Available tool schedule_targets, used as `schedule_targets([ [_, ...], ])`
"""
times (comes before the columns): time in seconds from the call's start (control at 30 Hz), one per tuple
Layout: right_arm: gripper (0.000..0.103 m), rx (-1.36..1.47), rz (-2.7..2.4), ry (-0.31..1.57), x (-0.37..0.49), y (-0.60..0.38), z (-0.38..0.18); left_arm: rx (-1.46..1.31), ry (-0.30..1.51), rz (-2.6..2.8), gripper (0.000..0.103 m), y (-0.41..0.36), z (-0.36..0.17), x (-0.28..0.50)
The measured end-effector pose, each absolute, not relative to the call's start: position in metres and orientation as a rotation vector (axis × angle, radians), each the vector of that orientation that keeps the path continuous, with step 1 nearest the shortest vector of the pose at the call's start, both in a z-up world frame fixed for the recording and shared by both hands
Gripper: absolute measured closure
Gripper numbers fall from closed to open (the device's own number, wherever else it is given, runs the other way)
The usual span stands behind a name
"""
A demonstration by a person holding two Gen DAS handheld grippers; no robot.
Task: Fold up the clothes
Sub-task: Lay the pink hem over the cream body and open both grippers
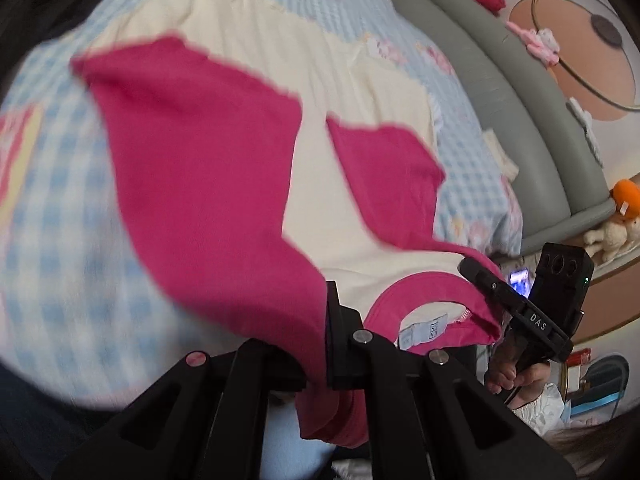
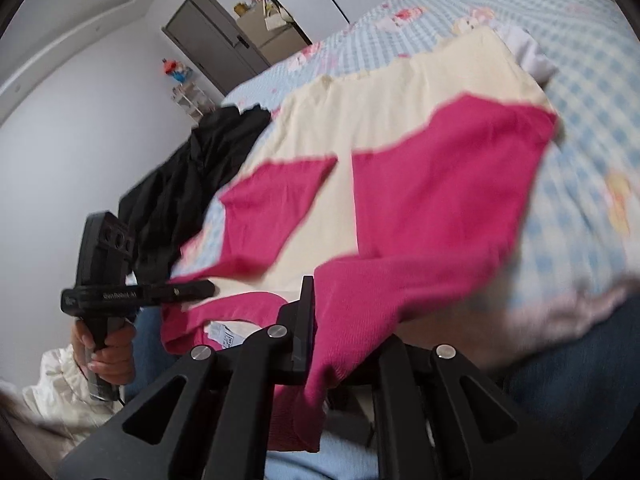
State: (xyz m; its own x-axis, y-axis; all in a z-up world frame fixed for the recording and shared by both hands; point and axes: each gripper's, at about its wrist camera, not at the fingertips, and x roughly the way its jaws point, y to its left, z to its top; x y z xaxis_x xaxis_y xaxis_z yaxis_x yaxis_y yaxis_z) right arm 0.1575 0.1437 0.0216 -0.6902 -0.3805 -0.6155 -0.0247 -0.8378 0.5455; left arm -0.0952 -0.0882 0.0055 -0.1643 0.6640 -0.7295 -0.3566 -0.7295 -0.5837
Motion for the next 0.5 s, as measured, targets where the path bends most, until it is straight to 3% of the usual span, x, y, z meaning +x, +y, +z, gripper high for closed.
schedule_targets([
  [0.1,0.094,1.032,-2.663,-0.717,0.098,0.160,0.048,-1.366,-0.392,1.995,0.089,-0.078,0.030,-0.157],
  [0.17,0.082,0.975,-2.722,-0.707,0.054,0.173,0.064,-1.352,-0.438,2.007,0.043,-0.069,0.037,-0.205],
  [0.2,0.066,0.995,-2.766,-0.732,0.034,0.181,0.064,-1.356,-0.475,2.008,0.039,-0.066,0.037,-0.228],
  [0.23,0.057,1.015,-2.809,-0.756,0.014,0.190,0.065,-1.373,-0.495,2.013,0.039,-0.066,0.034,-0.241],
  [0.4,0.052,1.007,-2.800,-0.973,-0.005,0.215,0.050,-1.403,-0.503,2.090,0.039,-0.079,0.018,-0.260],
  [0.5,0.052,1.149,-2.853,-0.846,0.012,0.214,0.033,-1.385,-0.468,2.182,0.039,-0.097,0.002,-0.232],
])
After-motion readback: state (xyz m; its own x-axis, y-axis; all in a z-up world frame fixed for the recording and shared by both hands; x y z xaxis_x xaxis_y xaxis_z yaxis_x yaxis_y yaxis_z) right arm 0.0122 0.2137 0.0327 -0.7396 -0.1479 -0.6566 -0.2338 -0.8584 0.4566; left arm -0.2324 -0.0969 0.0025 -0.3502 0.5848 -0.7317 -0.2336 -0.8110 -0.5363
